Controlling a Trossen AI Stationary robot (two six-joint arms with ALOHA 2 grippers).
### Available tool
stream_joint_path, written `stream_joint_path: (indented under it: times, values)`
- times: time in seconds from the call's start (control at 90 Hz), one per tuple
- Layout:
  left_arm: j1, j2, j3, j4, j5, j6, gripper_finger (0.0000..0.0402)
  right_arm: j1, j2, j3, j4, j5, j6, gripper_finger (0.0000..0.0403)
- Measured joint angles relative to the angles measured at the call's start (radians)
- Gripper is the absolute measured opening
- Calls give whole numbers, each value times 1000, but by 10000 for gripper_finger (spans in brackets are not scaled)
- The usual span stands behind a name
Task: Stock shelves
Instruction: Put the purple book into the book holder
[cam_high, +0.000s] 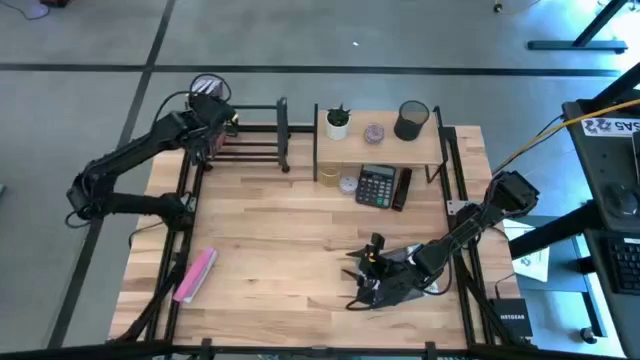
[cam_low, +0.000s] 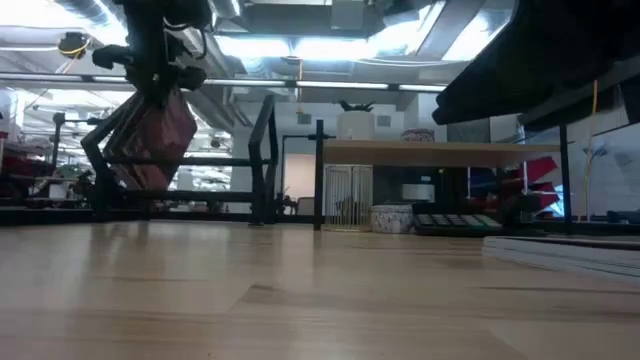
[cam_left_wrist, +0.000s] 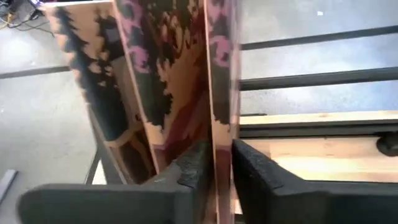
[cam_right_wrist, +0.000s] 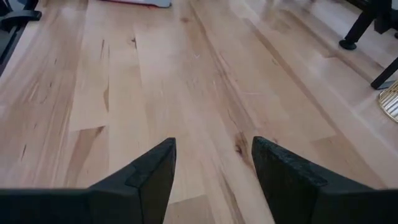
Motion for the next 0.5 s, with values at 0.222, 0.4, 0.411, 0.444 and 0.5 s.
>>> stream_joint_path:
  times: [0.222, 0.4, 0.411, 0.444, 0.5]
  values:
    - [2, -9, 0, -43, -20, -27, 127, 0, 0, 0, 0, 0, 0, 198]
    - [-11, -25, 0, -58, -60, -23, 128, 0, 0, 0, 0, 0, 0, 198]
    - [-13, -27, 0, -58, -63, -23, 129, 0, 0, 0, 0, 0, 0, 198]
    - [-20, -34, 1, -58, -75, -22, 129, 0, 0, 0, 0, 0, 0, 198]
    - [-28, -46, 5, -60, -93, -24, 129, 0, 0, 0, 0, 0, 0, 198]
